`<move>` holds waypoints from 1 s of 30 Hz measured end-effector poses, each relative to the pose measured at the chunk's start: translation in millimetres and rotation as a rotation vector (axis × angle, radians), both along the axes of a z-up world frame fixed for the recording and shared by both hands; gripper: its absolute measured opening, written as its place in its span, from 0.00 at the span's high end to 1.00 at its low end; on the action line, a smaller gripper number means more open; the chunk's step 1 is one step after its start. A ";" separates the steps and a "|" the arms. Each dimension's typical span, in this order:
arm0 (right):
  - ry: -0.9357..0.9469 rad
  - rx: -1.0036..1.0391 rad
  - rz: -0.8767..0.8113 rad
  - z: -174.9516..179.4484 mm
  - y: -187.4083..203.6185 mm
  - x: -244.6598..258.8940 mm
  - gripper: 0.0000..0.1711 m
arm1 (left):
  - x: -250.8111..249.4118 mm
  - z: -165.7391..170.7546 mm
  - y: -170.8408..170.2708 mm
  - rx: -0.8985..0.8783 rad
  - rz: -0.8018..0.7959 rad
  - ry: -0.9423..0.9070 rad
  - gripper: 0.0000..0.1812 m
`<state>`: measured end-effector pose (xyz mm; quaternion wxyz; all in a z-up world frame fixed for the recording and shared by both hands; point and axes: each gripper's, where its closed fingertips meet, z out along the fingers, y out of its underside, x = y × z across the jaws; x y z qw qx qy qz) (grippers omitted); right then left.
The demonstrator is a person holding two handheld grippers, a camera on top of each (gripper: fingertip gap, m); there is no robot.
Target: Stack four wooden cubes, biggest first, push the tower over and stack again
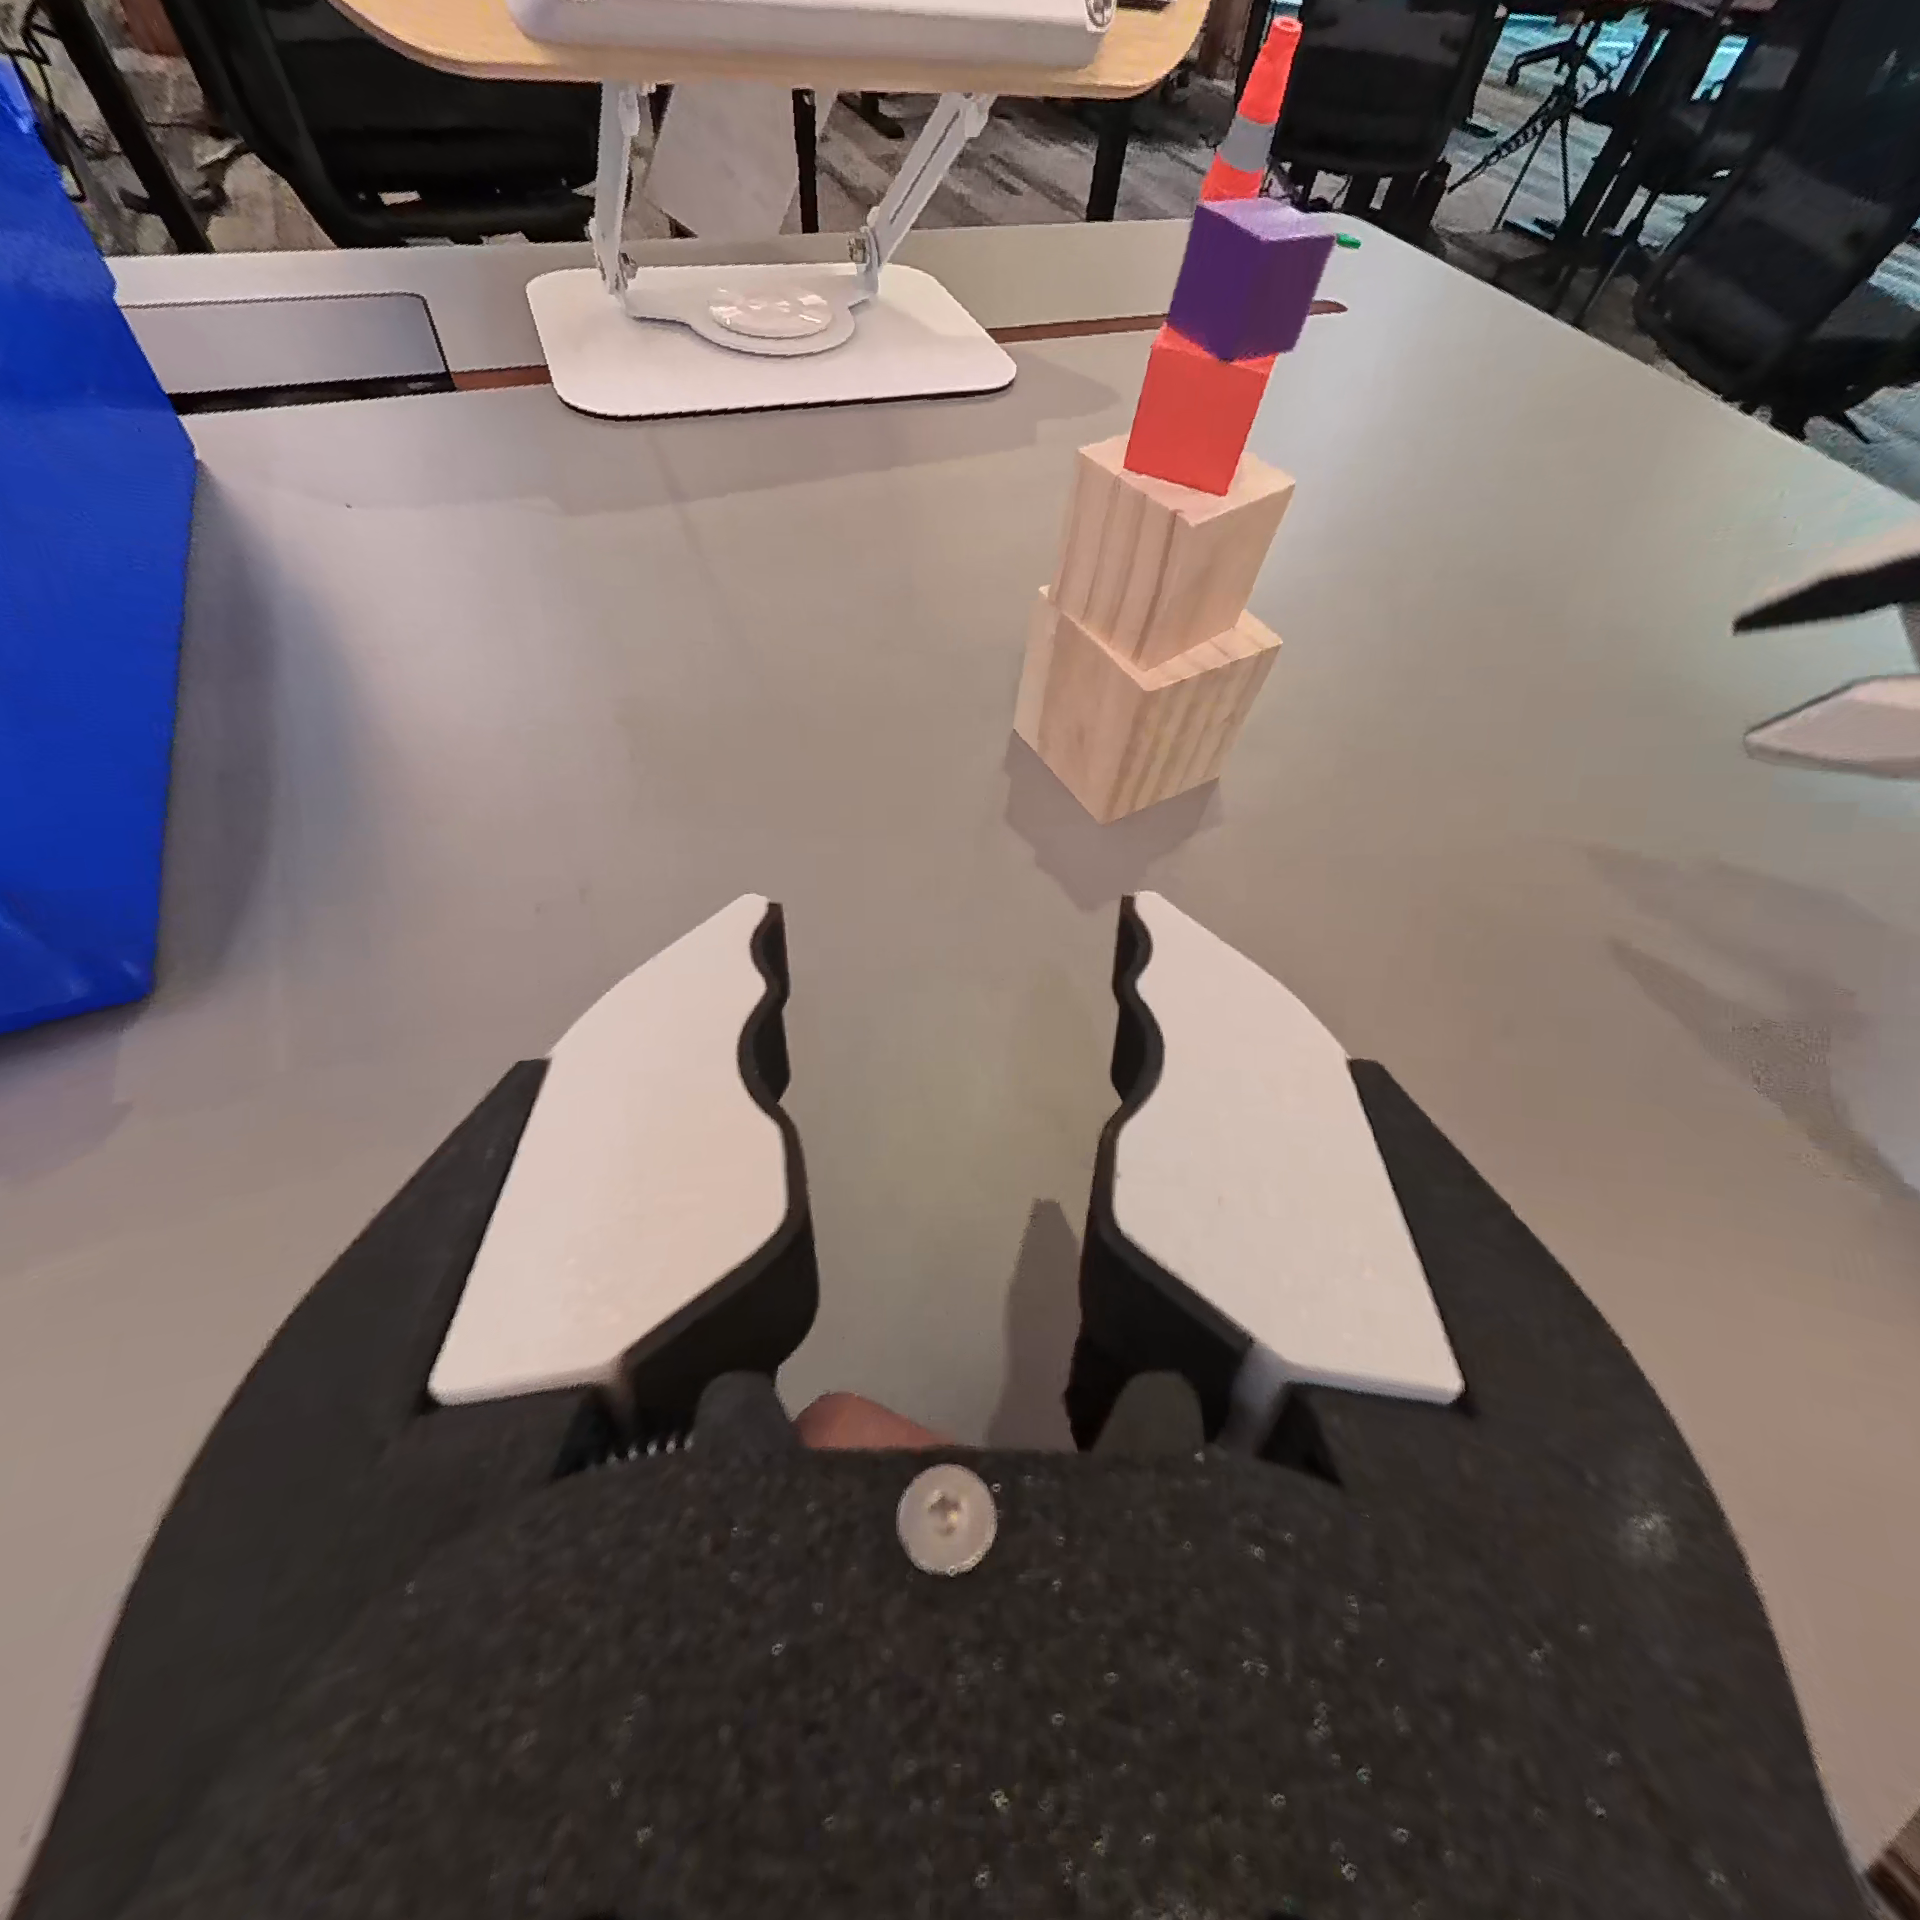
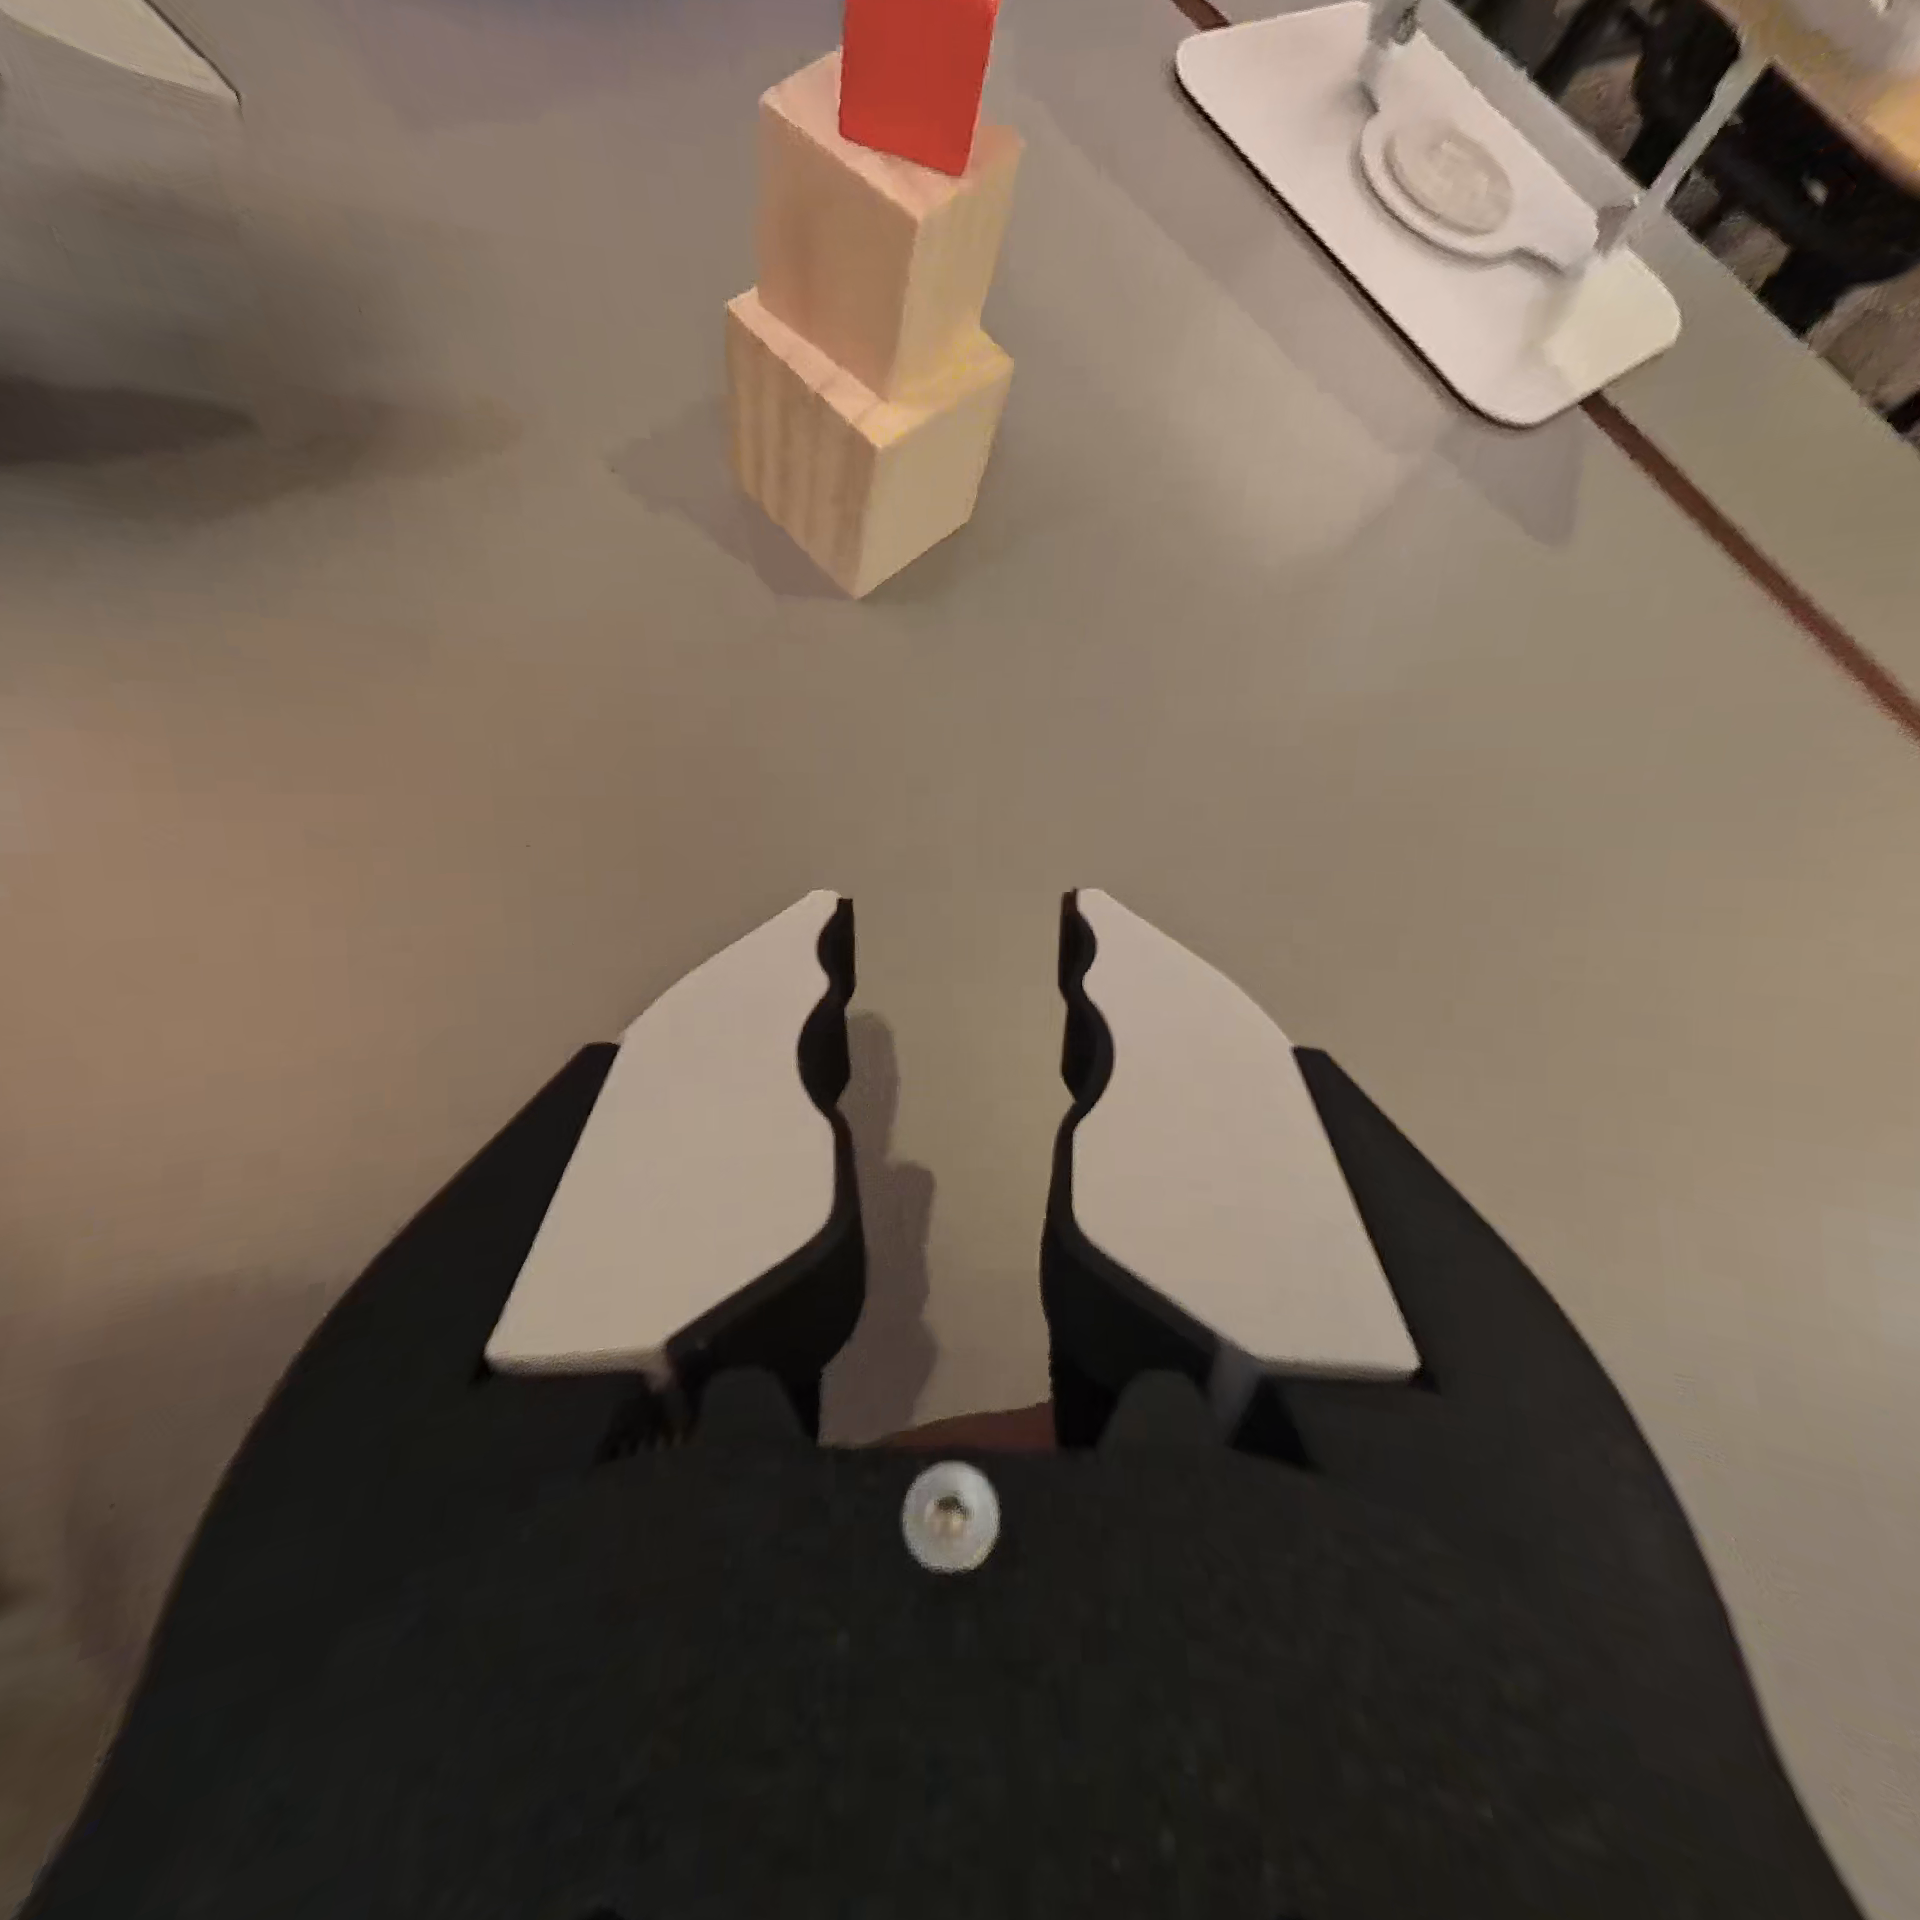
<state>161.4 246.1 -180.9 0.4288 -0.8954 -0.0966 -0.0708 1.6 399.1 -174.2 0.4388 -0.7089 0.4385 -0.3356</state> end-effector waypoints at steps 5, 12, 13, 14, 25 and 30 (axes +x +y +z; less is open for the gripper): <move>-0.007 0.028 -0.043 -13.5 -20.6 -9.2 0.81 | -2.0 -0.7 0.5 -0.020 0.009 -0.005 0.68; 0.077 0.155 -0.105 -0.6 -27.1 0.3 0.98 | -8.5 -1.6 5.2 0.001 0.030 0.020 0.72; 0.074 0.158 -0.104 0.3 -27.7 1.1 1.00 | -9.2 -2.1 5.4 -0.002 0.031 0.025 0.73; 0.065 0.156 -0.103 0.5 -28.4 1.9 1.00 | -10.0 -2.7 5.6 -0.006 0.033 0.031 0.74; 0.059 0.165 -0.065 3.5 -27.8 -0.7 1.00 | -8.6 13.0 11.1 0.027 -0.050 0.070 0.82; 0.039 0.152 -0.036 2.3 -26.1 1.0 1.00 | -6.8 11.8 12.3 0.061 -0.066 0.109 0.83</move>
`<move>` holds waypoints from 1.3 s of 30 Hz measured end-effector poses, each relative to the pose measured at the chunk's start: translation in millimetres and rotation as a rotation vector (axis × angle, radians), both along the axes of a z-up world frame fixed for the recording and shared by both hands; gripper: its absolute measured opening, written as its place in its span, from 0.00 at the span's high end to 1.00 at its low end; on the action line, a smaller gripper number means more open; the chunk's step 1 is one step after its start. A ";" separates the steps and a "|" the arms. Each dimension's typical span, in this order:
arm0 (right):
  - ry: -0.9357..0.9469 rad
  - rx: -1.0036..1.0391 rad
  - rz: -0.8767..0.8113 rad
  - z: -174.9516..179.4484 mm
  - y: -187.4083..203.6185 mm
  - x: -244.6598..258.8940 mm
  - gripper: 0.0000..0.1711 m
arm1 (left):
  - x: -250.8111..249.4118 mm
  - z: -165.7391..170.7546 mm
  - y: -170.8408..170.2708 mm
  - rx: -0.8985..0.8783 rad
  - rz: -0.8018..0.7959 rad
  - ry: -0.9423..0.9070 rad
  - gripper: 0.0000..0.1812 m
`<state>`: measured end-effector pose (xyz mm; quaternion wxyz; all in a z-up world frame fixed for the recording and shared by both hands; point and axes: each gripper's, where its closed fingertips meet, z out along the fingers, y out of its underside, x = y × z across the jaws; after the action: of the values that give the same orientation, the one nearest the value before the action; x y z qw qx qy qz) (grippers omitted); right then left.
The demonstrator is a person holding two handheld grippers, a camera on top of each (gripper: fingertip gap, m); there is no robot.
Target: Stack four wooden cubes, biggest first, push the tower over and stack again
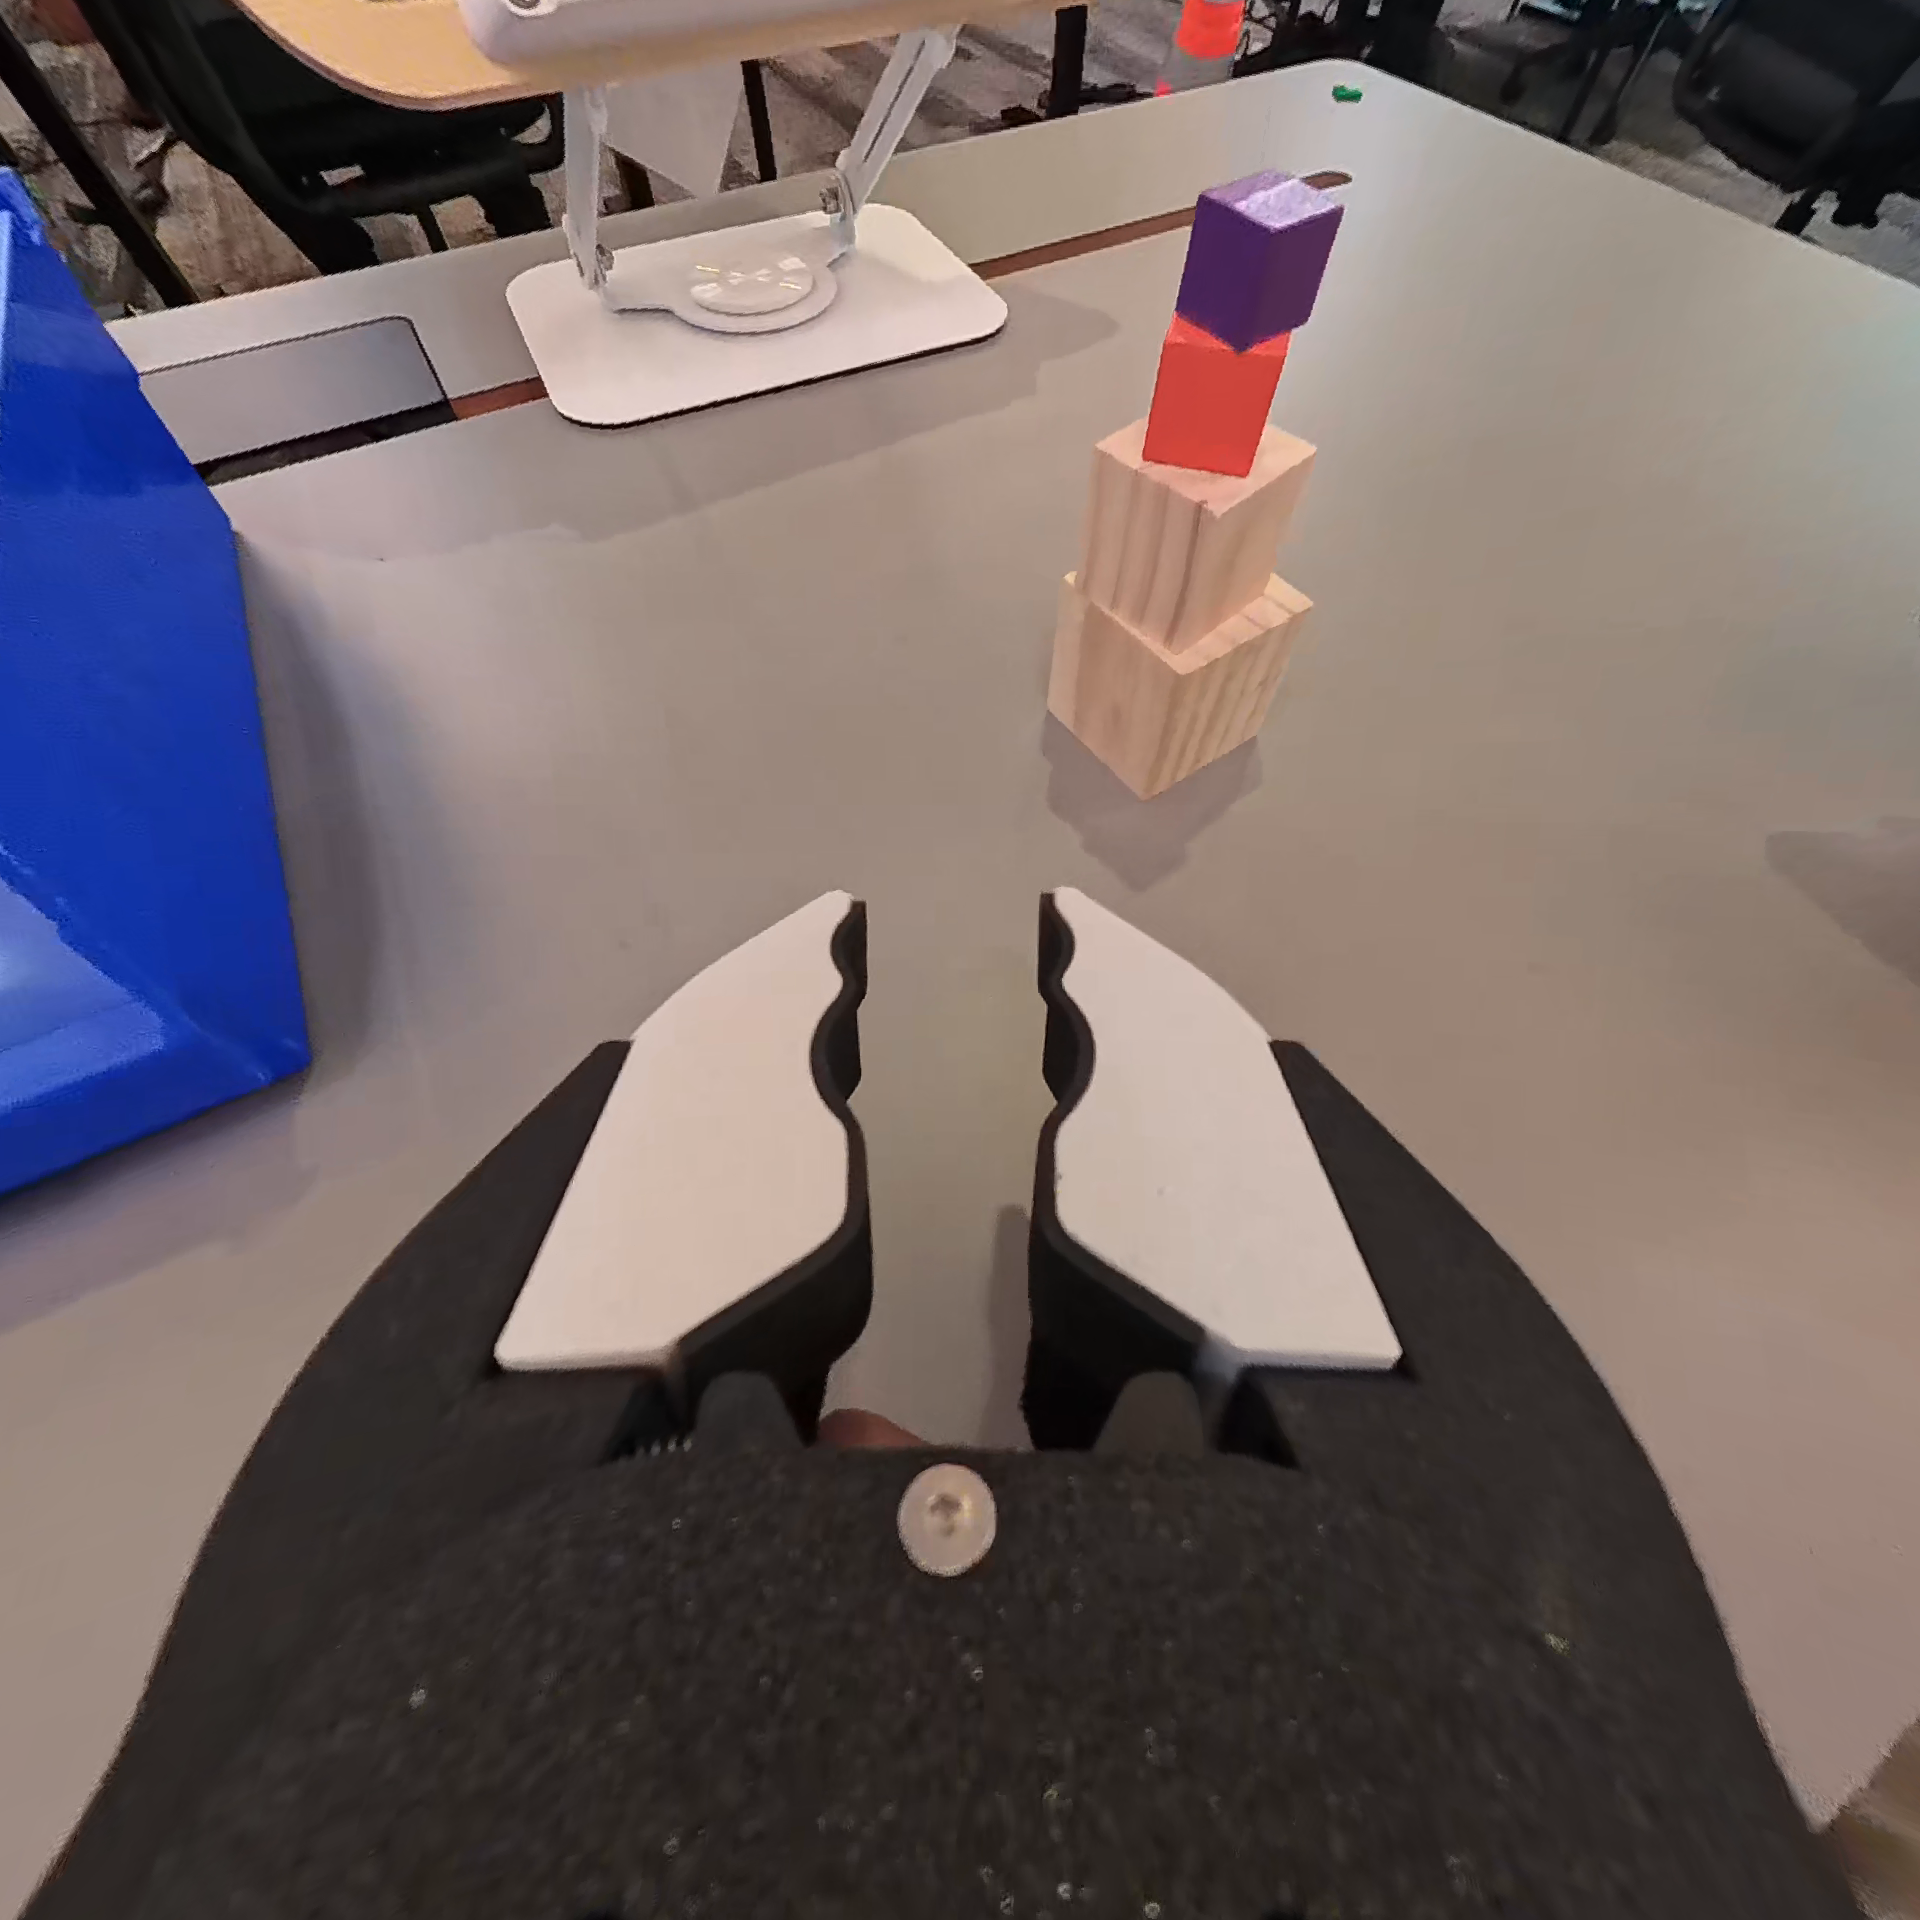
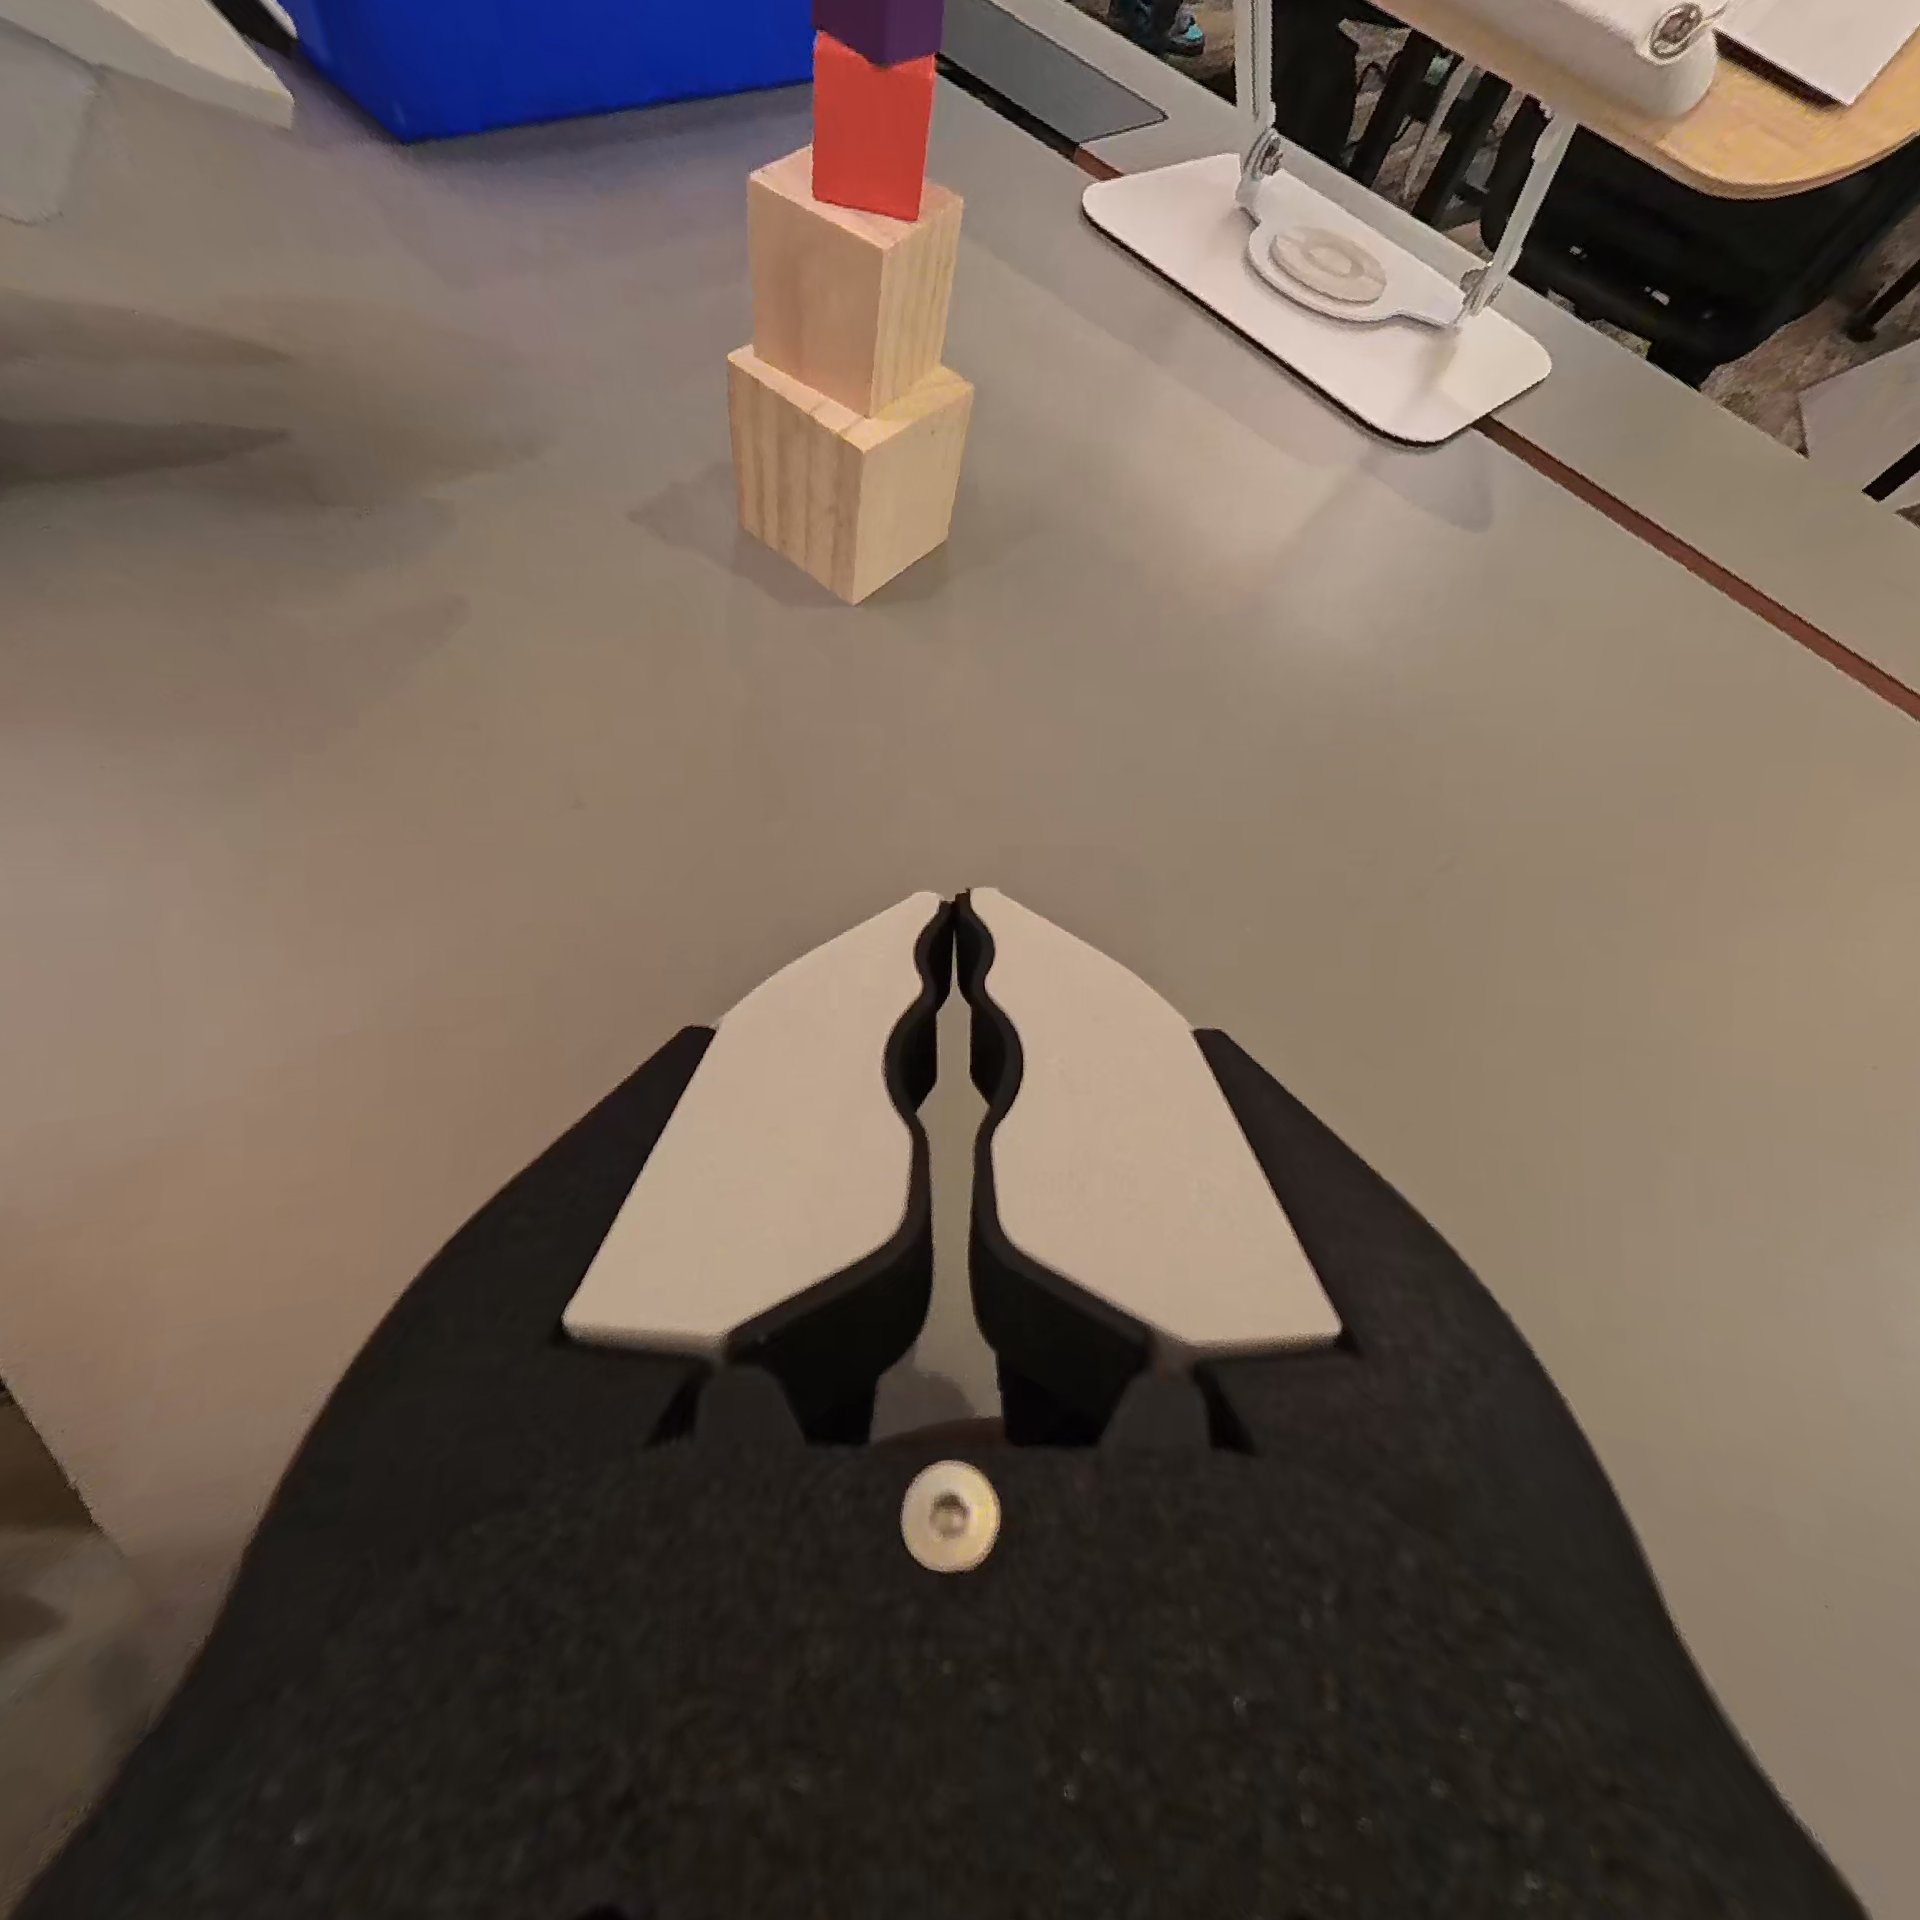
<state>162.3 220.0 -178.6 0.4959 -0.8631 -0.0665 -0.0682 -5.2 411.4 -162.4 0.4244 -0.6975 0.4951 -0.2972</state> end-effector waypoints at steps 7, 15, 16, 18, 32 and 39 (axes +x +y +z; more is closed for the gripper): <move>-0.088 -0.055 0.106 -2.2 4.4 14.3 1.00 | -3.5 -11.1 2.1 -0.011 -0.005 0.041 0.84; -0.146 -0.073 0.139 -0.9 -1.5 17.1 1.00 | -25.9 -38.9 26.4 0.106 -0.168 0.437 1.00; -0.151 -0.079 0.143 -3.3 -3.4 16.6 1.00 | -27.5 -37.8 35.4 0.151 -0.185 0.481 1.00; -0.161 -0.094 0.149 -8.6 -7.7 16.0 1.00 | -31.8 -43.5 42.2 0.161 -0.286 0.595 1.00; -0.131 -0.036 0.107 3.0 -35.5 24.2 1.00 | 129.2 -43.5 -10.2 0.011 -0.710 0.640 1.00; -0.101 0.003 0.059 7.9 -47.2 34.1 1.00 | 80.9 8.1 11.7 0.105 -0.615 0.436 1.00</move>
<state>196.4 172.8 -170.8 0.4950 -0.8555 -0.1169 -0.0973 75.7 423.1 -154.2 0.2354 -0.5404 0.7745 -0.2296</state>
